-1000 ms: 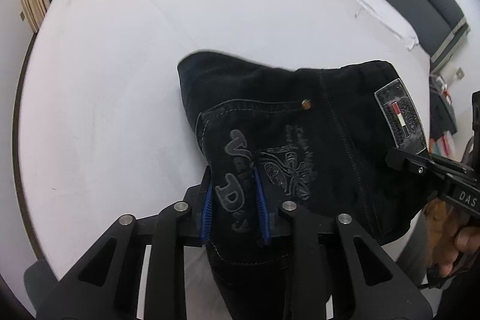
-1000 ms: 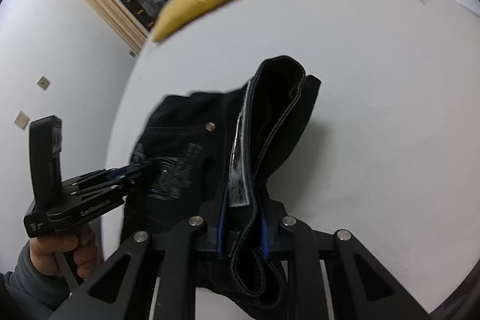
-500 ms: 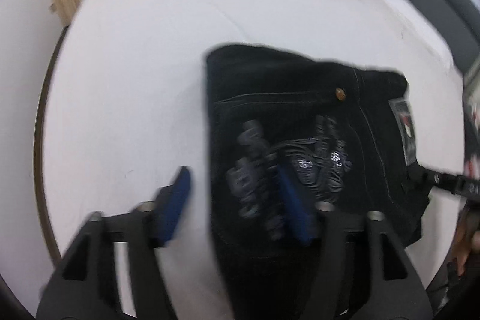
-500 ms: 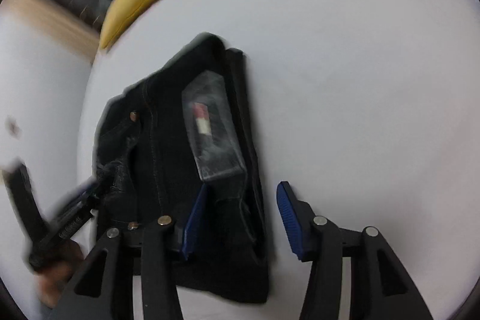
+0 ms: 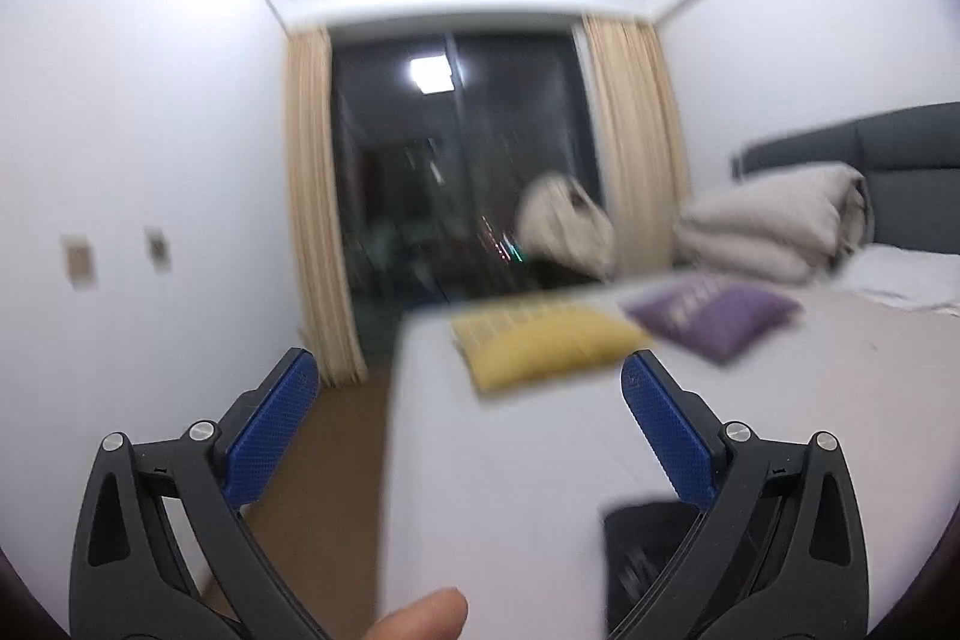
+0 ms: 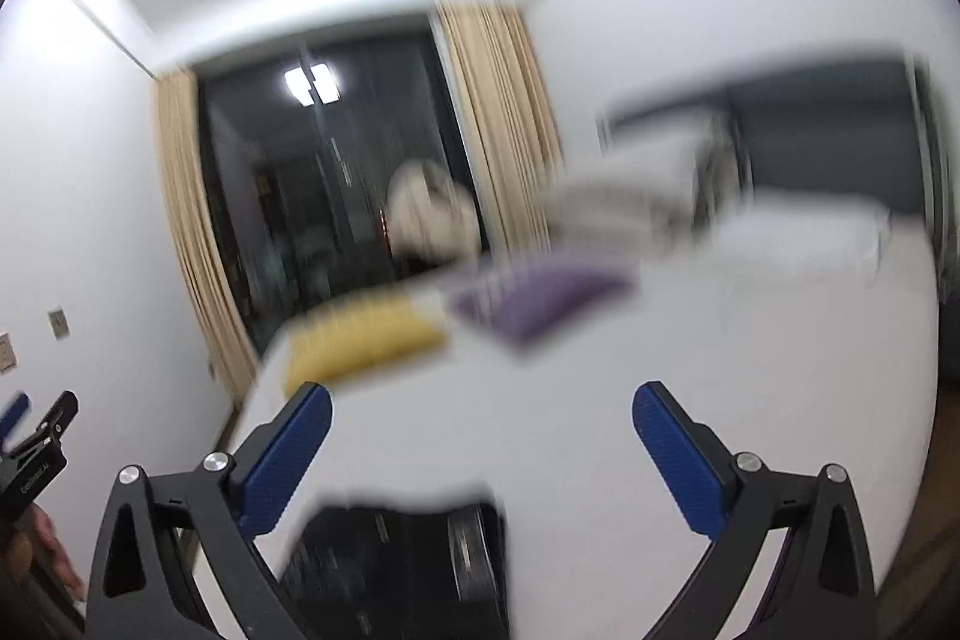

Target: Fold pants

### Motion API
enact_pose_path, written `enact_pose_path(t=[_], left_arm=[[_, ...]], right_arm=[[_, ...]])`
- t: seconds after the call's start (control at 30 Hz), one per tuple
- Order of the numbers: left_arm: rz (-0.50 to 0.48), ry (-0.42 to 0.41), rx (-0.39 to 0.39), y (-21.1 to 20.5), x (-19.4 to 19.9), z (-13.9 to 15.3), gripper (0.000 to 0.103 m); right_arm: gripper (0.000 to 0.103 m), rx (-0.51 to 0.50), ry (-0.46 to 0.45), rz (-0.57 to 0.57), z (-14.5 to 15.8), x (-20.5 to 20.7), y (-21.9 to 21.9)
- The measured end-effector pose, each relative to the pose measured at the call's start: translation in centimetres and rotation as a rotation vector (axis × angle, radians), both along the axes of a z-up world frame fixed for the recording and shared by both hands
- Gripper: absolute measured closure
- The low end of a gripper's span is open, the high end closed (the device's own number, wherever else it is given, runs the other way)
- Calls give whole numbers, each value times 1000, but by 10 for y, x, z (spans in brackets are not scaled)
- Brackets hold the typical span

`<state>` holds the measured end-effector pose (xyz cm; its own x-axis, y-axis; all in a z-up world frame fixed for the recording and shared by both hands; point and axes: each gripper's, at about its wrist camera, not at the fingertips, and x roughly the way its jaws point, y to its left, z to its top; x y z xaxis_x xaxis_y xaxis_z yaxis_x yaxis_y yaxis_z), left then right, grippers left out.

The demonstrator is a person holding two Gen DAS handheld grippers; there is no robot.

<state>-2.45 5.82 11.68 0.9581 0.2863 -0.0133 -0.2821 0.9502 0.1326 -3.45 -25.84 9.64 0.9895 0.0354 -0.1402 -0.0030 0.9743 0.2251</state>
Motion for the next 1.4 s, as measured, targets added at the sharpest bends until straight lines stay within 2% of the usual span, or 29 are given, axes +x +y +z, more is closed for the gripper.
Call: enact_pose_path(t=[0.07,0.13,0.17,0.23,0.33,0.4,0.47,0.57,0.7,0.8,0.93,1.03,1.4], left_arm=[[-42,-14,-7,-2,-17,22,0],[-109,3,-46,-2,-31,43,0],[-130,32,-57,-1,-31,48,0],[-183,154,-114,7,-31,57,0],[-218,289,-189,12,-30,58,0],[-214,316,-180,10,-27,52,0],[-154,383,-187,8,-20,39,0],[-149,528,-298,27,-11,7,0],[-152,698,-362,16,11,-54,0],[-152,767,-369,5,23,-89,0],[-133,803,-342,-10,32,-113,0],[-131,819,-329,-16,28,-124,0],[-150,851,-336,-21,31,-125,0]], right_arm=[[0,-79,-85,-19,30,-18,16],[0,-144,-113,-33,52,-31,27],[0,-165,-134,-37,60,-39,31],[0,-186,-174,-49,77,-52,38],[0,-213,-185,-53,92,-63,44],[0,-202,-168,-41,95,-65,45],[0,-164,-110,-13,92,-62,45],[0,-140,-32,2,80,-60,45],[0,-119,166,7,50,-42,52],[0,-120,346,31,21,-23,63],[0,-126,511,42,-15,-15,78],[0,-128,564,58,-31,-13,85],[0,-149,600,93,-47,-11,94]])
